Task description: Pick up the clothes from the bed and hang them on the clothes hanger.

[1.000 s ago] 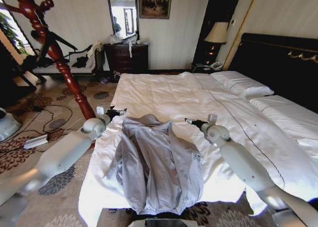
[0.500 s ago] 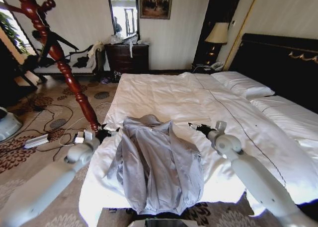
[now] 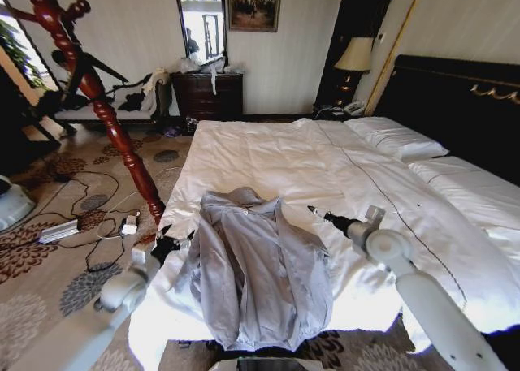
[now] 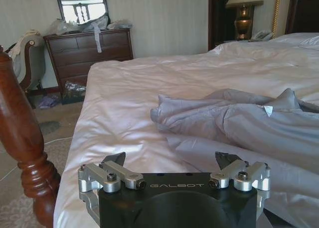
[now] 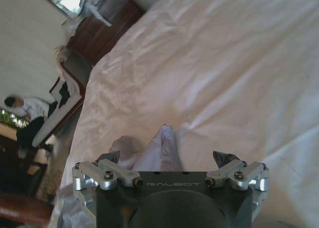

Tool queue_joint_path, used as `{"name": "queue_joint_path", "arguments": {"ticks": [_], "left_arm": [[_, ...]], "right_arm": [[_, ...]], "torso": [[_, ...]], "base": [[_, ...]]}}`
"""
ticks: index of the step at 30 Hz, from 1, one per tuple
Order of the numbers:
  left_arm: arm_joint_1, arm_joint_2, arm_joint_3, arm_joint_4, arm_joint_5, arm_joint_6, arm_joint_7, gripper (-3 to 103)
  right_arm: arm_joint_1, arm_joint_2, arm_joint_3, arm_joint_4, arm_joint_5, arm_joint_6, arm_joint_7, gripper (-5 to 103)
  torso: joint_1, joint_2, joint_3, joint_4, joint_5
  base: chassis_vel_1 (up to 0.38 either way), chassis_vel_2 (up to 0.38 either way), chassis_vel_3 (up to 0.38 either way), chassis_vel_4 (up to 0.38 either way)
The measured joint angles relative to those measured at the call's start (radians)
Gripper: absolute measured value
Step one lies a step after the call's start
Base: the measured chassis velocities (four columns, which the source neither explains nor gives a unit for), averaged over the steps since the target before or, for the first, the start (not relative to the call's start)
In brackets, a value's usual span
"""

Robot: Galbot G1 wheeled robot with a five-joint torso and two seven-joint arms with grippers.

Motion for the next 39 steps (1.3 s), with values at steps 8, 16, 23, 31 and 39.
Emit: {"name": "queue_joint_path", "arguments": {"ticks": [8,16,23,31,39], "left_arm": [[0.066,-0.003,-0.057,-0.046,0.004,0.002,-0.01,100],[0.076,-0.004,-0.058,-0.061,0.012,0.006,-0.015,100],[0.088,-0.003,-0.058,-0.065,0.014,0.007,-0.017,100],[0.115,-0.006,-0.084,-0.072,0.016,0.007,-0.016,100],[0.118,-0.022,-0.081,-0.064,0.033,0.006,-0.015,100]], "right_arm": [[0.082,0.07,-0.057,-0.181,-0.003,-0.099,0.003,100],[0.047,0.1,-0.067,-0.144,0.009,-0.105,0.009,100],[0.033,0.112,-0.117,-0.14,-0.021,-0.105,0.009,100],[0.017,0.13,-0.153,-0.099,-0.039,-0.103,0.015,100],[0.006,0.199,-0.182,0.047,0.038,-0.101,0.089,100]], "torso": [[0.0,0.0,0.0,-0.0001,0.0],[0.0,0.0,0.0,-0.0001,-0.0002],[0.0,0.0,0.0,-0.0002,0.0],[0.0,0.0,0.0,-0.0003,-0.0001],[0.0,0.0,0.0,0.0,-0.0003]], "base": [[0.0,0.0,0.0,0.0],[0.0,0.0,0.0,0.0],[0.0,0.0,0.0,0.0],[0.0,0.0,0.0,0.0],[0.0,0.0,0.0,0.0]]}}
